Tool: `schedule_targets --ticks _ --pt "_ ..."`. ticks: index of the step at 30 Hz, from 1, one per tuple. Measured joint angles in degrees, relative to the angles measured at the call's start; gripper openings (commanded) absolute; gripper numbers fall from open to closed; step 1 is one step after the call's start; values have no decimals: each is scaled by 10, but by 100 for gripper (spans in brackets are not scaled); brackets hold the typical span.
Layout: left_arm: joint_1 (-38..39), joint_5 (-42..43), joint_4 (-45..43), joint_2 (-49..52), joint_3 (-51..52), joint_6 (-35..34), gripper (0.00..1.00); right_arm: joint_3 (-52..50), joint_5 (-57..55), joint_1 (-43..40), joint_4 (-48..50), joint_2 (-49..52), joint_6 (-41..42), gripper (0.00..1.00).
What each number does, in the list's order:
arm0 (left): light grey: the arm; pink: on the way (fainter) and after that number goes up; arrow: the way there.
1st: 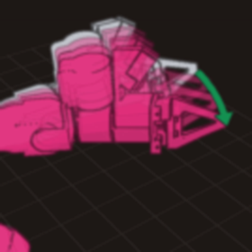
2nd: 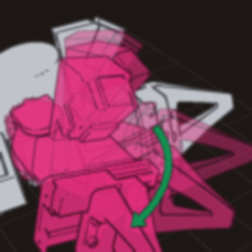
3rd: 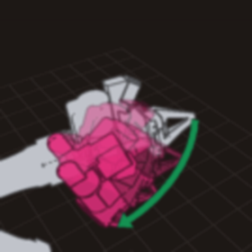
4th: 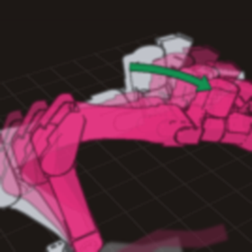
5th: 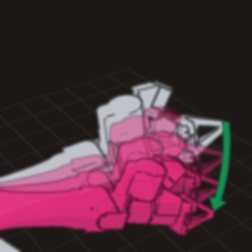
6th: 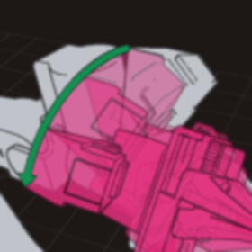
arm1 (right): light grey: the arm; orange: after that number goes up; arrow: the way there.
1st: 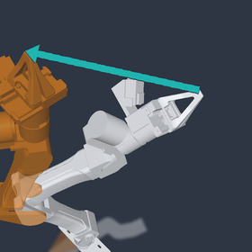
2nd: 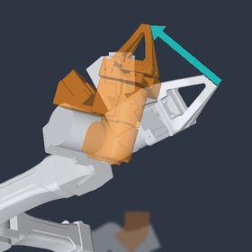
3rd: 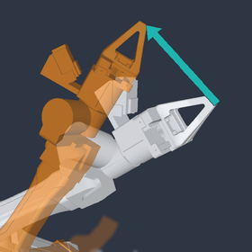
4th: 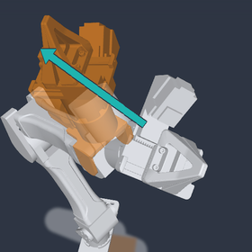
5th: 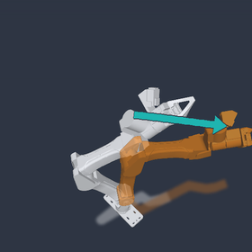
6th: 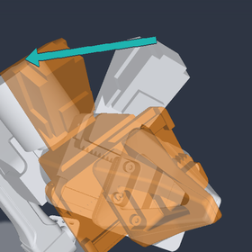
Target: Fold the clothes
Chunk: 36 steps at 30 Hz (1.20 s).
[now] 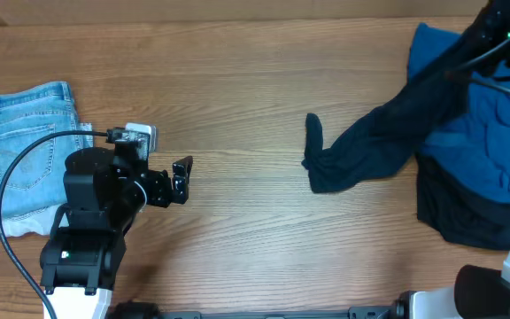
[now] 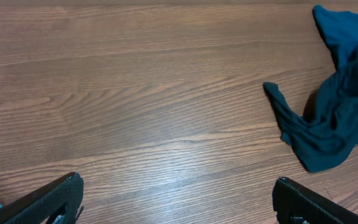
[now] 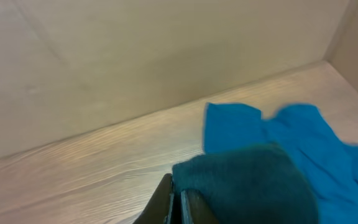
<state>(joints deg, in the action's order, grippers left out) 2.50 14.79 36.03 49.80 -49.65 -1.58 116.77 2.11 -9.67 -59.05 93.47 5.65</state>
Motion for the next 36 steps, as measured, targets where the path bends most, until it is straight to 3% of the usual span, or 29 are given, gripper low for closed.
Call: schedule_targets --ticks 3,5,7,8,9,10,12,16,20,23,27,32,36 --pt "0 0 0 0 0 0 100 0 158 17 10 0 -68 4" --pt "0 0 1 0 0 0 100 0 222 82 -18 0 -122 4" --pt "0 0 0 0 0 0 100 1 254 201 -65 11 -190 19" --pt "0 0 0 0 0 0 100 1 258 259 -95 23 -223 38" --pt "0 0 0 0 0 0 100 1 257 322 -115 45 -253 46" --pt "0 0 0 0 0 0 100 1 247 365 -116 66 -273 52" --pt "0 0 0 0 0 0 100 -3 209 402 -100 92 -283 53" --pt "0 0 0 0 0 0 100 -4 71 340 -62 88 -196 62" --pt "0 0 -18 1 0 0 100 -4 0 214 -126 88 -100 64" --pt "0 2 -45 32 -1 -10 100 -4 -13 139 -169 88 -58 71" --pt "17 16 -68 148 -25 -28 100 -6 -10 88 -199 88 -24 75" --pt "142 6 -40 381 -136 -30 100 -21 1 82 -216 87 -14 75" --pt "205 -6 -35 494 -170 -33 100 -21 3 82 -220 88 -14 75"
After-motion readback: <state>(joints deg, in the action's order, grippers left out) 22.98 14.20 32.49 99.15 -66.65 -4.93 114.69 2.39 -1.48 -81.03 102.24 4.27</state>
